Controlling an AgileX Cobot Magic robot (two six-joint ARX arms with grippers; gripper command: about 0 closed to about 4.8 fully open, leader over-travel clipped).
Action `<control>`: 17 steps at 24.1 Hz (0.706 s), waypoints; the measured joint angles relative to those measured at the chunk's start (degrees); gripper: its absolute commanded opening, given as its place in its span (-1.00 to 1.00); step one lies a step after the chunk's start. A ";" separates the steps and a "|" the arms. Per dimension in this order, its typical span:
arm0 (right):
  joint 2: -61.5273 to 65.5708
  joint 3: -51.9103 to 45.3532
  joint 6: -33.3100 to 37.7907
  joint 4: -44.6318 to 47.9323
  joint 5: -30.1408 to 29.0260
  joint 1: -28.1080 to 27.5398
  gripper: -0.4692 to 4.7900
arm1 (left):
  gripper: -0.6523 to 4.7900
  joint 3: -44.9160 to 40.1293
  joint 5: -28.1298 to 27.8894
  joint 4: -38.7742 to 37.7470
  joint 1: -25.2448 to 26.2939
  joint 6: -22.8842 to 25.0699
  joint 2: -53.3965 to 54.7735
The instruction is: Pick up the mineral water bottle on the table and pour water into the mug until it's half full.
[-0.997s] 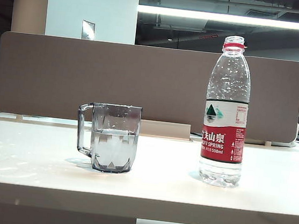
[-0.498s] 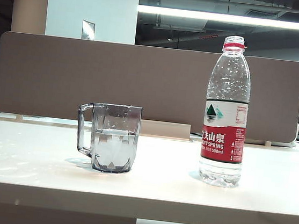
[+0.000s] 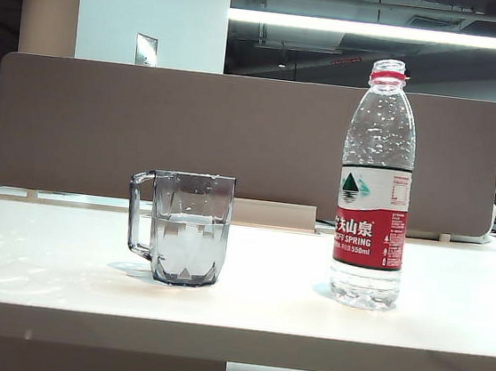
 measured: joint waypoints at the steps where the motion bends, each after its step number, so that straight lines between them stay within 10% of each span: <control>1: 0.00 0.00 0.00 0.00 0.00 0.00 -0.82 | -0.76 0.00 -0.02 0.00 0.00 0.00 0.00; 17: 0.00 0.00 0.00 0.00 0.00 0.00 -0.82 | -0.76 0.04 0.04 -3.26 0.00 4.26 0.00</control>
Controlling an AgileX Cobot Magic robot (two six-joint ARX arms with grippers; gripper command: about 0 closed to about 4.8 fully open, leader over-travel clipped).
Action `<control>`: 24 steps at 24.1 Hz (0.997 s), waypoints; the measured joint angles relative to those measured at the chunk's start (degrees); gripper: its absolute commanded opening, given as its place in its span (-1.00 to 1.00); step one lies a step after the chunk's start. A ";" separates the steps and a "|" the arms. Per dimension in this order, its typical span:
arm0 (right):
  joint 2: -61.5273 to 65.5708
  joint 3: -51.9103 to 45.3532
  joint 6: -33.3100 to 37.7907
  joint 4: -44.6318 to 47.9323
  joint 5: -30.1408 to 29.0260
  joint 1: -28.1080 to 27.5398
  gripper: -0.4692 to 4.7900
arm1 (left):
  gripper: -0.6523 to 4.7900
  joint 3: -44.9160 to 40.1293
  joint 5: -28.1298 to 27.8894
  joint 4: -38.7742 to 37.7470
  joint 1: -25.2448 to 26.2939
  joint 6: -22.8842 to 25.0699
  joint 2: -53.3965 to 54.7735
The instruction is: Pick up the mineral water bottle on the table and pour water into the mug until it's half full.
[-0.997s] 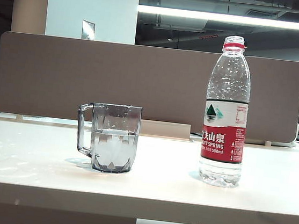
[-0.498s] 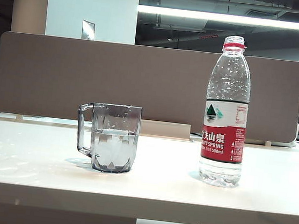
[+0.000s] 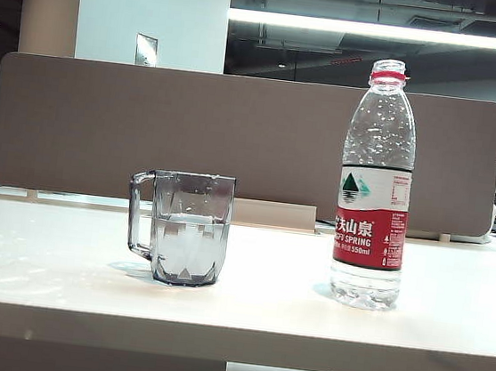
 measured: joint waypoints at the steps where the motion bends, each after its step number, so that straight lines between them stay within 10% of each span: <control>1: 0.00 0.00 0.00 0.00 0.00 0.00 -0.82 | -0.76 0.04 0.02 -1.22 0.00 0.37 0.07; 7: 0.00 0.00 0.00 0.00 0.00 0.00 -0.82 | -0.76 0.04 -4.26 -1.07 0.00 1.16 0.02; 16: 0.00 0.00 0.00 0.00 0.00 0.02 -0.82 | -0.76 0.15 16.00 -2.75 0.00 1.51 0.02; 24: 0.00 0.00 0.00 0.00 0.00 0.02 -0.82 | -0.76 0.15 18.47 -2.73 0.00 12.09 0.02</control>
